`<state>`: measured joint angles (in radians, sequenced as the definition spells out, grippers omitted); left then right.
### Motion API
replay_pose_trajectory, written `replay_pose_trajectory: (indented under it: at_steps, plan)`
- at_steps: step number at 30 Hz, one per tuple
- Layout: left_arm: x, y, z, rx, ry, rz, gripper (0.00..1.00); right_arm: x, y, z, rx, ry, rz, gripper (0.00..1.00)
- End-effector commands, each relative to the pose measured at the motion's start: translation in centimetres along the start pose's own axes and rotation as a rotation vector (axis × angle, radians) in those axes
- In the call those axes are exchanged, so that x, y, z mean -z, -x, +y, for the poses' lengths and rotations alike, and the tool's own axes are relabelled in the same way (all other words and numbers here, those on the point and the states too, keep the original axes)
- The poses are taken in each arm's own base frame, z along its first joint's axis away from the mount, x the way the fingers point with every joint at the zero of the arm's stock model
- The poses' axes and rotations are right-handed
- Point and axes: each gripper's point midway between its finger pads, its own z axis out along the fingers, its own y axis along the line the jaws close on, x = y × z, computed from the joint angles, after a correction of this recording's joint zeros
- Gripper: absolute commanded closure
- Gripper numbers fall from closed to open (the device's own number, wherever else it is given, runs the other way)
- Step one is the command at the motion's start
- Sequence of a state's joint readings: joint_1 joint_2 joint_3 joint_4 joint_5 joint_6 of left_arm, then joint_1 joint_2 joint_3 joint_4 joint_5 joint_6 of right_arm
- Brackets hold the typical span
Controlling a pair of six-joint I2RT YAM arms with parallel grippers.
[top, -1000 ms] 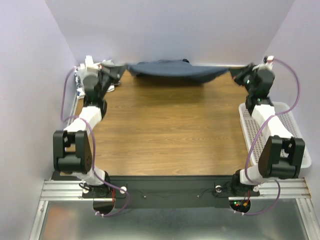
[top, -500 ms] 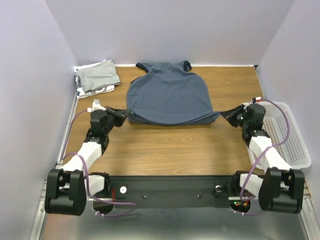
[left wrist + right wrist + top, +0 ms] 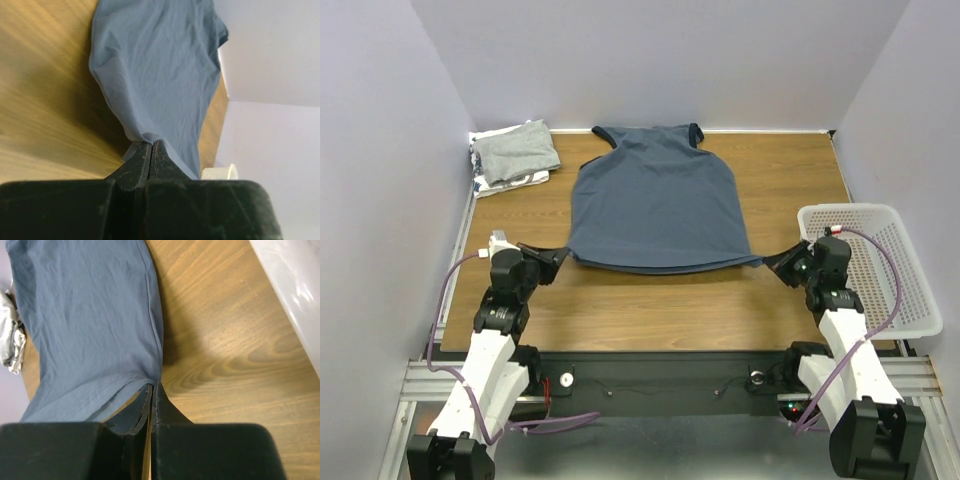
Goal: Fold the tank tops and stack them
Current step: Flatten the tank top out
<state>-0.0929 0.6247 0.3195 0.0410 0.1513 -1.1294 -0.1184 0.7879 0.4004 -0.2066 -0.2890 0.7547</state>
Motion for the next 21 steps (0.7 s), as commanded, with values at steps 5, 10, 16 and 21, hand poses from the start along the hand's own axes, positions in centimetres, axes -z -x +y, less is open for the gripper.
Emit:
replay_pose_trajectory:
  at_steps: [5, 10, 16, 21]
  plan:
    - [0.6, -1.9, 3.2, -0.035, 0.079, 0.07, 0.94, 1.5, 0.7, -0.3, 0.043, -0.05, -0.025, 0.66]
    - [0.9, -2.1, 2.7, -0.037, 0.045, 0.079, 0.93, 2.1, 1.3, 0.3, 0.059, -0.042, -0.043, 0.39]
    - [1.1, -2.2, 2.5, -0.043, 0.032, 0.083, 0.94, 1.4, -0.1, -0.7, 0.056, -0.059, 0.018, 0.38]
    - [1.3, -2.7, 2.7, -0.046, 0.03, 0.103, 1.0, 0.9, -1.3, -1.1, 0.038, -0.037, 0.044, 0.42]
